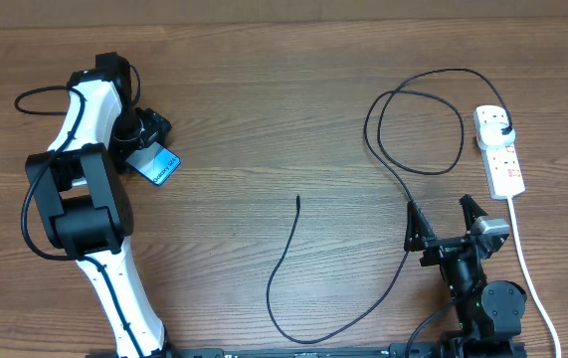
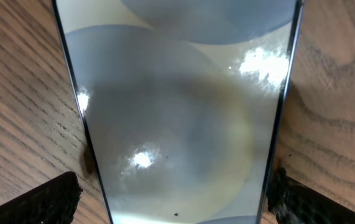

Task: Plug charger to phone and switch on socket
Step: 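Close the left gripper on the phone's short edge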

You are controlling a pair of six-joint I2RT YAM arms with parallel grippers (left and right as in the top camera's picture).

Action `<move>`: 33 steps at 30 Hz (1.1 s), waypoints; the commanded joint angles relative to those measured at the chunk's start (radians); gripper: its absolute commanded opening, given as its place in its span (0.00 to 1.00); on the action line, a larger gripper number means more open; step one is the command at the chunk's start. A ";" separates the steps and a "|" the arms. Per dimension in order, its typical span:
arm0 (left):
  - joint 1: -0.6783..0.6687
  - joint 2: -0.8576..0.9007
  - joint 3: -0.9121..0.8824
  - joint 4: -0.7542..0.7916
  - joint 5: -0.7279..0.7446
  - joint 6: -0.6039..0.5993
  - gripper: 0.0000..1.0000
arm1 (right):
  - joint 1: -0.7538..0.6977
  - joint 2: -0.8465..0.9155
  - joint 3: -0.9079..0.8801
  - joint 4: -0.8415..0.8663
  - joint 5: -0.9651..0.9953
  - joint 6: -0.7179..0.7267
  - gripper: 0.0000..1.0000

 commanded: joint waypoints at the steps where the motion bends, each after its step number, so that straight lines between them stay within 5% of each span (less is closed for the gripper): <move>1: -0.007 0.011 -0.011 0.009 -0.013 -0.015 1.00 | 0.006 -0.008 -0.011 0.003 0.010 -0.003 1.00; 33: -0.007 0.011 -0.072 0.043 -0.013 -0.037 1.00 | 0.006 -0.008 -0.011 0.003 0.010 -0.003 1.00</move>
